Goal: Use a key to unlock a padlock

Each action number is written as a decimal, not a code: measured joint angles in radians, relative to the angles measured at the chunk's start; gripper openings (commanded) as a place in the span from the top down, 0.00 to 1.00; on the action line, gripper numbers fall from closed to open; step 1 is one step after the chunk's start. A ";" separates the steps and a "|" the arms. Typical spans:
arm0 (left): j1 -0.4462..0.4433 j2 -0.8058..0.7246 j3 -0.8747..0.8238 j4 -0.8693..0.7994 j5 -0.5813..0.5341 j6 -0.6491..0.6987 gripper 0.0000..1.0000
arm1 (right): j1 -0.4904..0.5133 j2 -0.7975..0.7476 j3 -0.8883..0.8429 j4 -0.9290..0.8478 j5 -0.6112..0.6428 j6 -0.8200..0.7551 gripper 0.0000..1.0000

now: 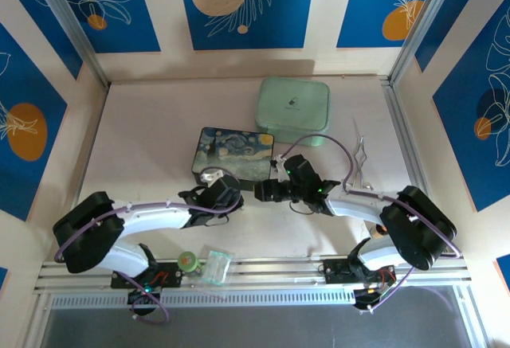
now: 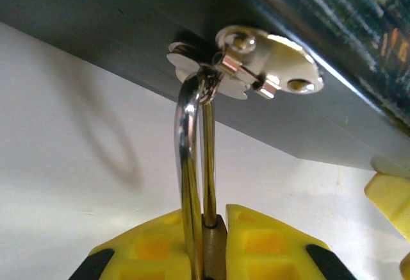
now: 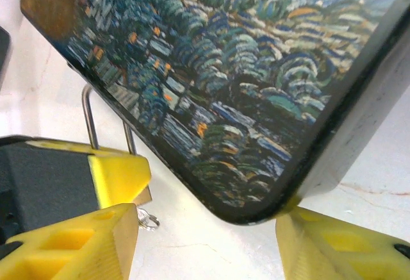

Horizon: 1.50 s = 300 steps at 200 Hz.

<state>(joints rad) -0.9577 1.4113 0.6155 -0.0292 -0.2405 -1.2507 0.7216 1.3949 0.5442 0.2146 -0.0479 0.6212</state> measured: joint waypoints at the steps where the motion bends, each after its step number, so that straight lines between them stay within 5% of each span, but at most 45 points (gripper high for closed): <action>1: 0.000 0.000 0.001 -0.002 -0.001 0.002 0.96 | 0.000 0.000 0.000 0.000 0.000 0.000 0.41; 118: 0.005 0.054 0.049 -0.026 -0.063 0.117 0.79 | 0.006 0.021 0.000 0.002 0.026 0.000 0.41; 154: 0.004 0.051 0.039 -0.013 -0.060 0.161 0.90 | 0.006 0.043 0.000 0.009 0.026 0.000 0.41; 175: 0.004 0.051 0.039 -0.001 -0.060 0.162 0.81 | 0.006 0.051 0.000 0.009 0.026 0.001 0.41; 240: 0.004 0.051 0.038 -0.012 -0.056 0.201 0.72 | 0.006 0.051 0.000 0.008 0.026 0.001 0.41; 300: 0.004 0.050 0.012 -0.002 -0.045 0.210 0.77 | 0.006 0.051 0.000 0.008 0.026 0.001 0.41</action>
<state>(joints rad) -0.9539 1.4612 0.6273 -0.0311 -0.2852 -1.0409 0.7277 1.4464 0.5442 0.2230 -0.0219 0.6220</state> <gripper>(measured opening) 0.260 0.587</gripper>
